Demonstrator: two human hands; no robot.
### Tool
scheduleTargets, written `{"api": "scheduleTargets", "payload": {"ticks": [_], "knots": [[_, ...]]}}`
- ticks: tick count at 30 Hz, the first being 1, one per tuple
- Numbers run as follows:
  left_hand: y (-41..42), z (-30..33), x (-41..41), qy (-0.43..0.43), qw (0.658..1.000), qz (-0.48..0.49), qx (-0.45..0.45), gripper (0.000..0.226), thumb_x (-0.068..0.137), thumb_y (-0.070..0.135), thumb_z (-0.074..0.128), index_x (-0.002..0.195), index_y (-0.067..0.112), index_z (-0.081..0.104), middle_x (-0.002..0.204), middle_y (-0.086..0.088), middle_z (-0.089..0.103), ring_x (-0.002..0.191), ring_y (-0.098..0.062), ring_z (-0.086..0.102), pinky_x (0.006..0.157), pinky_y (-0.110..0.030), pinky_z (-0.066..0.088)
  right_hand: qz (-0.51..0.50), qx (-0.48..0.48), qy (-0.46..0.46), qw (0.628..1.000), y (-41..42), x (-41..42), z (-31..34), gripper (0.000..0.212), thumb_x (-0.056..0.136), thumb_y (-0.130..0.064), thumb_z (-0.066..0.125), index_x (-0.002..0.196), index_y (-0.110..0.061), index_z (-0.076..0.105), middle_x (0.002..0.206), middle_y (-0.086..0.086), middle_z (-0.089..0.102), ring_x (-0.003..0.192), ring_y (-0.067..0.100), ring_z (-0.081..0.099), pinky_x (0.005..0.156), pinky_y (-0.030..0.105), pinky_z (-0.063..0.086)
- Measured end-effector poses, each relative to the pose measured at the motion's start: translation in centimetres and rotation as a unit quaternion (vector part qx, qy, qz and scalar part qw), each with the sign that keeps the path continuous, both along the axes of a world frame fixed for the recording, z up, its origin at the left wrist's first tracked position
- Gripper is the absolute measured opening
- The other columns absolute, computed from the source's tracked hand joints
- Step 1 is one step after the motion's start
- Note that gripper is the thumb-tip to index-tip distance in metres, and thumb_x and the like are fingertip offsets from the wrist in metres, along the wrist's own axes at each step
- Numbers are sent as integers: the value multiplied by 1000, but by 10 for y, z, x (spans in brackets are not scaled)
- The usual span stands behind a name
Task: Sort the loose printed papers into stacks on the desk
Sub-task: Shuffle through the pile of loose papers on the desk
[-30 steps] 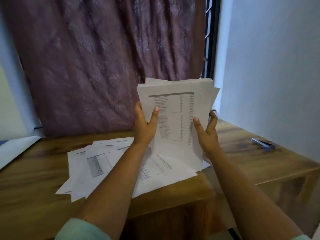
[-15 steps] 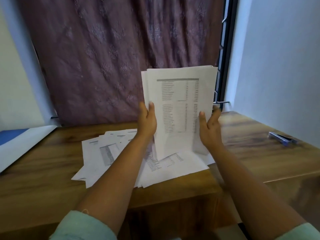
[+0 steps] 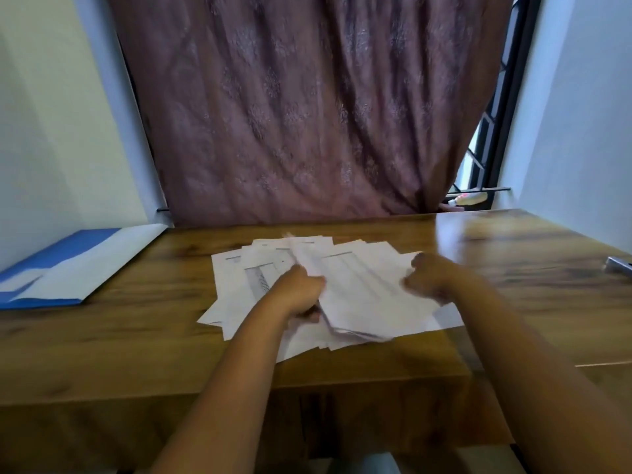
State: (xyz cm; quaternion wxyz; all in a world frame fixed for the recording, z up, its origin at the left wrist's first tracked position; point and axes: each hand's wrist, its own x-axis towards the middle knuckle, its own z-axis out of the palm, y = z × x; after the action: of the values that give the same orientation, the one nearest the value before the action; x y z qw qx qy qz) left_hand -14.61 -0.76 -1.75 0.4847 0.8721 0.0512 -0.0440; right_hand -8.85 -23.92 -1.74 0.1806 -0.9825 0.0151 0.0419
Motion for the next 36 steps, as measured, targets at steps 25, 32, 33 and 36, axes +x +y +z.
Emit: {"api": "scheduleTargets", "payload": {"ticks": [25, 32, 33, 36], "knots": [[6, -13, 10, -131, 979, 77, -134, 40, 99, 5, 51, 133, 23, 42, 114, 7, 50, 88, -9, 51, 63, -20, 41, -26, 83, -21, 996, 11, 11, -25, 73, 88, -64, 54, 142, -15, 46, 149, 8, 41, 132, 31, 43, 105, 41, 40], [16, 13, 15, -267, 940, 43, -210, 44, 99, 12, 56, 136, 28, 39, 122, 13, 58, 112, -7, 56, 99, -32, 46, 24, 484, -158, 861, 16, 11, 1, 42, 95, -35, 60, 131, -16, 51, 124, 0, 64, 111, 22, 63, 95, 41, 52], [14, 17, 17, -295, 933, 41, -202, 39, 99, 15, 56, 134, 27, 40, 122, 13, 59, 112, -6, 56, 98, -31, 47, 30, 479, -210, 852, 19, 11, 7, 37, 97, -30, 57, 130, -14, 52, 124, 0, 63, 112, 20, 61, 97, 37, 50], [4, 26, 22, -370, 907, 54, -193, 36, 102, 20, 50, 134, 17, 33, 127, 6, 55, 112, -8, 57, 89, -26, 54, 44, 412, -354, 839, 29, 5, 20, 32, 101, -25, 48, 128, -7, 48, 120, 0, 59, 105, 13, 55, 85, 10, 42]]}}
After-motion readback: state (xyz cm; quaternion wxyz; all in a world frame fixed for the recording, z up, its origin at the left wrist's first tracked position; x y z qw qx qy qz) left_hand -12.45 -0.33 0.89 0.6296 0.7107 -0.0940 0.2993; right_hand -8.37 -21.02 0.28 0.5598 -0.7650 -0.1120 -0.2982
